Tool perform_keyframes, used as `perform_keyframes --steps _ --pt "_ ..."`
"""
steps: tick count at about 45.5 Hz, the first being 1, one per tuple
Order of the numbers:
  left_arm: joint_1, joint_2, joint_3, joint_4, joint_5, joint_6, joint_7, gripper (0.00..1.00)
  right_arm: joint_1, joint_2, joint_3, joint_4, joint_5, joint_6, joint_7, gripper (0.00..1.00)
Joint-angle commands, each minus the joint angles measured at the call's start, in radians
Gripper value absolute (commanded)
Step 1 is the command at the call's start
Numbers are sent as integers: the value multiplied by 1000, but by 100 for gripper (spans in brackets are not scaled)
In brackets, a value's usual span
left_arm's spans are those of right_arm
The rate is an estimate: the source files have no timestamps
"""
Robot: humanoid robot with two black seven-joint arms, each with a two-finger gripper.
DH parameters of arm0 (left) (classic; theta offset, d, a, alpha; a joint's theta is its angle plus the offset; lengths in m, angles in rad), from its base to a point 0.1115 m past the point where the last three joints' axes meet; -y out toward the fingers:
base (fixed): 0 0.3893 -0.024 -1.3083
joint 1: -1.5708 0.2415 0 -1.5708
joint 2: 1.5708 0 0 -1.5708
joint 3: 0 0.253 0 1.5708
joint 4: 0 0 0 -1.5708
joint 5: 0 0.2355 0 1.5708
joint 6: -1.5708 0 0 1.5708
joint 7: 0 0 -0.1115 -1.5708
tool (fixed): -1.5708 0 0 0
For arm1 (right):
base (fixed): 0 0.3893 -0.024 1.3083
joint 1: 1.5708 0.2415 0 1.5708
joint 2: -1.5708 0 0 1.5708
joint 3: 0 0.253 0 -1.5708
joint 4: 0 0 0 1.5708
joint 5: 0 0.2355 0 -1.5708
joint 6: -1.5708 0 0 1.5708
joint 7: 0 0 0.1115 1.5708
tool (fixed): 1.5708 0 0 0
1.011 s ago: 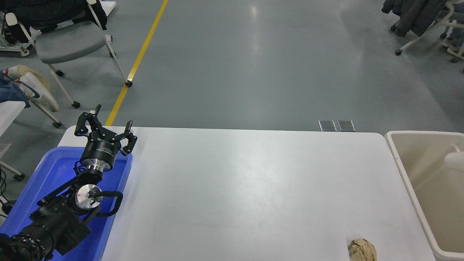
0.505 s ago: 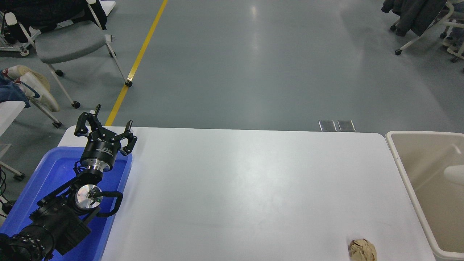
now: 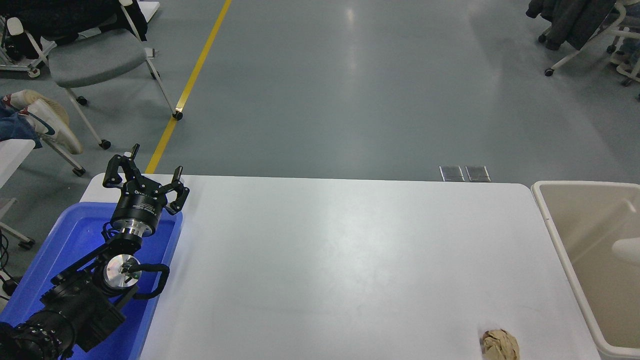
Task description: Dispose of the paper cup in the dustbin
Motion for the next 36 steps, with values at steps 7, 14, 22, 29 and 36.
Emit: perform_keyframes --steps 7,14,22,29,36 --pt "0 0 -1 0 0 0 -1 100 -24 32 -5 -41 -2 -86 3 98" --pt "0 0 -1 0 0 0 -1 100 -23 49 3 -41 -2 -163 7 98" --pt "0 0 -1 0 0 0 -1 100 -17 56 -6 -41 -2 -169 6 98" --pt "0 0 -1 0 0 0 -1 100 -12 52 -17 -38 -6 -150 6 99" --pt "0 0 -1 0 0 0 -1 100 32 56 6 -39 -2 -152 3 99"
